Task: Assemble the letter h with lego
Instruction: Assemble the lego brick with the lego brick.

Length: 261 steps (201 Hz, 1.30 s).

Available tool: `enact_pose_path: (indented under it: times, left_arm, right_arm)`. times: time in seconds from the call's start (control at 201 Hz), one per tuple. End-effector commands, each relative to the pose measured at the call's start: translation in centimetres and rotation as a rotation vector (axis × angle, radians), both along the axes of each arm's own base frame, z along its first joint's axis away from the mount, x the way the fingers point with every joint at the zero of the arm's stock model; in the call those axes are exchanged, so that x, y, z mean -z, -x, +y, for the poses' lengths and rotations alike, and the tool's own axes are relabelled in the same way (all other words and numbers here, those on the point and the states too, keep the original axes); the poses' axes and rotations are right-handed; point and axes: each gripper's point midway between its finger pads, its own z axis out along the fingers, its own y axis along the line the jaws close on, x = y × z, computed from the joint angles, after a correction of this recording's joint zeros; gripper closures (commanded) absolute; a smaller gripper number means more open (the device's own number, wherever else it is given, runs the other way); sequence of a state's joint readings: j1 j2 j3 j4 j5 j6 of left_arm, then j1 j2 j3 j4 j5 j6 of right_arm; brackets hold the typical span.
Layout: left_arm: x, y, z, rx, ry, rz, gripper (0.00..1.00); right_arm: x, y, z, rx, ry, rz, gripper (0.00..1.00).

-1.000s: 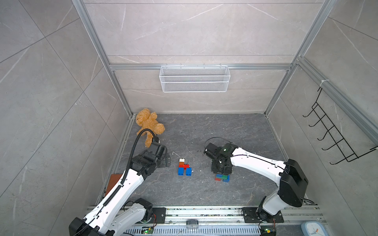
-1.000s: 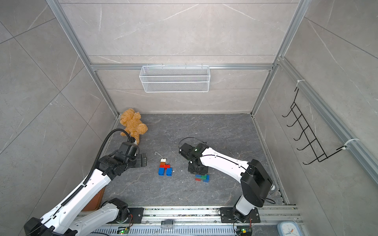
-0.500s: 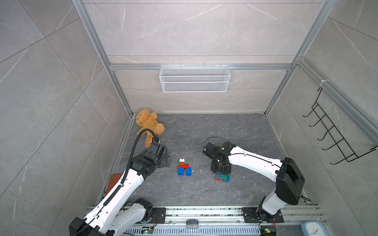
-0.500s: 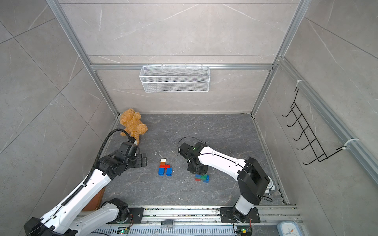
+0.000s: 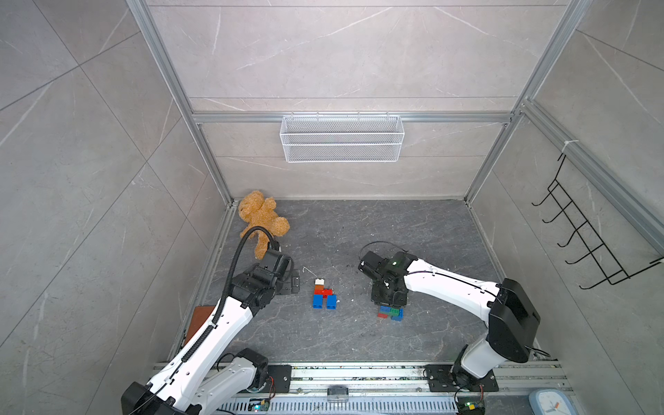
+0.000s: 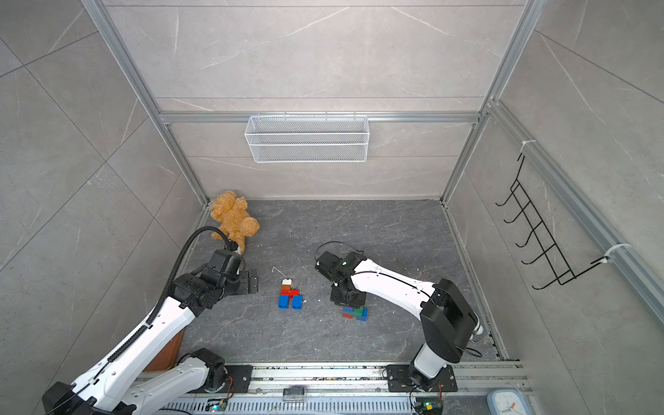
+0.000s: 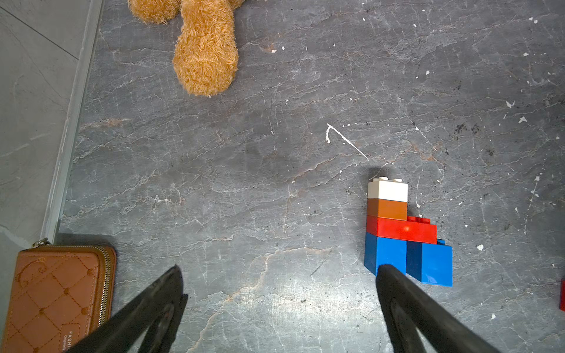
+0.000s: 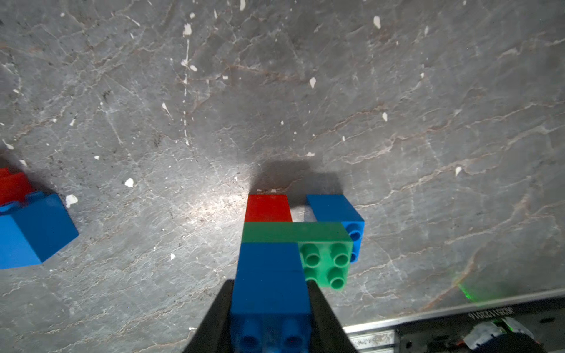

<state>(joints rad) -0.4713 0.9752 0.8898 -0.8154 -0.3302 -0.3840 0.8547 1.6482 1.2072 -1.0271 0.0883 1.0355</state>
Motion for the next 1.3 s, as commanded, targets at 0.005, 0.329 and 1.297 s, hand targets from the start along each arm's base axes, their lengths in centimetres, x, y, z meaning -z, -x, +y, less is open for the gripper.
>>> enact_pose_path:
  times: [0.005, 0.329, 1.297]
  left_arm:
    - [-0.6, -0.1, -0.2, 0.022, 0.002, -0.007, 0.00]
    - [-0.4, -0.1, -0.2, 0.024, -0.003, 0.001, 0.00]
    - [-0.3, -0.2, 0.0, 0.015, -0.018, 0.004, 0.00]
  right_arm:
    - [6.6, 3.4, -2.2, 0.008, 0.102, 0.178, 1.00]
    - [8.7, 4.6, -3.4, 0.016, 0.142, 0.217, 1.00]
    - [3.0, 2.1, -1.3, -0.079, 0.049, 0.098, 0.48]
